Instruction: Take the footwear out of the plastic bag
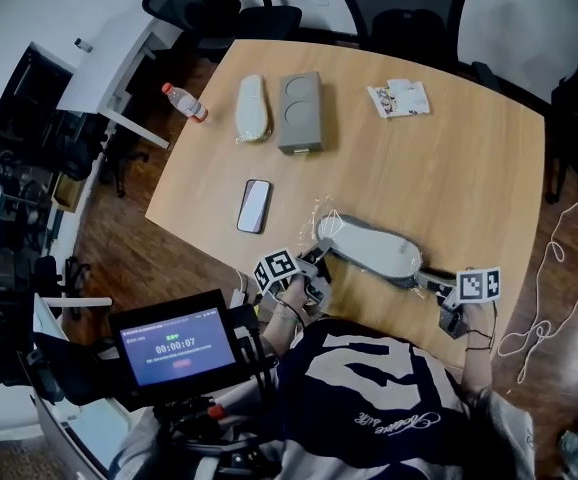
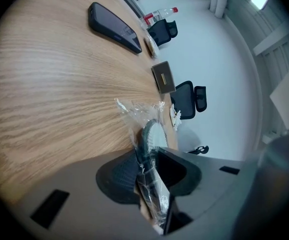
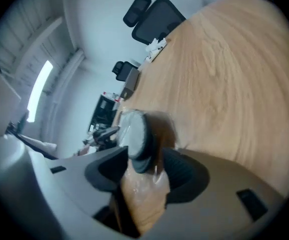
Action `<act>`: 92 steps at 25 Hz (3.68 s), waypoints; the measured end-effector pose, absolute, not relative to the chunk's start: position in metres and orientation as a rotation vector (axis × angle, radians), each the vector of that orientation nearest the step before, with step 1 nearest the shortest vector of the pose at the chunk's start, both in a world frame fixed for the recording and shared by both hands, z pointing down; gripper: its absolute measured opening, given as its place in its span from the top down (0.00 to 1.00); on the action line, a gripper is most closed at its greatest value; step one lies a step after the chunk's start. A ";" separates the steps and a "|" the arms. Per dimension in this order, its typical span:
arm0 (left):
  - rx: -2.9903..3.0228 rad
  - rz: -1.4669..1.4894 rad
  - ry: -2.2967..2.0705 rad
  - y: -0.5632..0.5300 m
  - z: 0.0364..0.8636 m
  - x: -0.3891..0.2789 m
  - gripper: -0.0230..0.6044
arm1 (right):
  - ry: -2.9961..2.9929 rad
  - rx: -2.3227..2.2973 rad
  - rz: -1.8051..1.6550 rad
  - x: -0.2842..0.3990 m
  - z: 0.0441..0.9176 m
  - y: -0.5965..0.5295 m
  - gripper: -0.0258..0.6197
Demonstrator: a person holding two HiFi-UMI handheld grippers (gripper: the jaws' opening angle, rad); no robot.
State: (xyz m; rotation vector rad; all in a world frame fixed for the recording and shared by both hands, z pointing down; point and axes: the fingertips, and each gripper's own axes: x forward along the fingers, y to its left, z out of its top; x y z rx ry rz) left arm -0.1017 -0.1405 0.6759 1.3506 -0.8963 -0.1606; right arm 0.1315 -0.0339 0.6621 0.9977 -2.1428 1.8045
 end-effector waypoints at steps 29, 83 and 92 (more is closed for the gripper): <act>1.581 0.081 -1.023 -0.144 0.665 -0.100 0.85 | -2.247 1.212 1.630 0.135 0.639 -0.042 0.81; 1.495 0.221 -1.411 -0.156 0.674 -0.126 0.96 | -2.629 2.022 1.101 0.248 0.408 -0.024 0.86; 1.449 0.222 -1.436 -0.150 0.679 -0.130 0.96 | -2.828 1.990 0.941 0.235 0.344 -0.027 0.86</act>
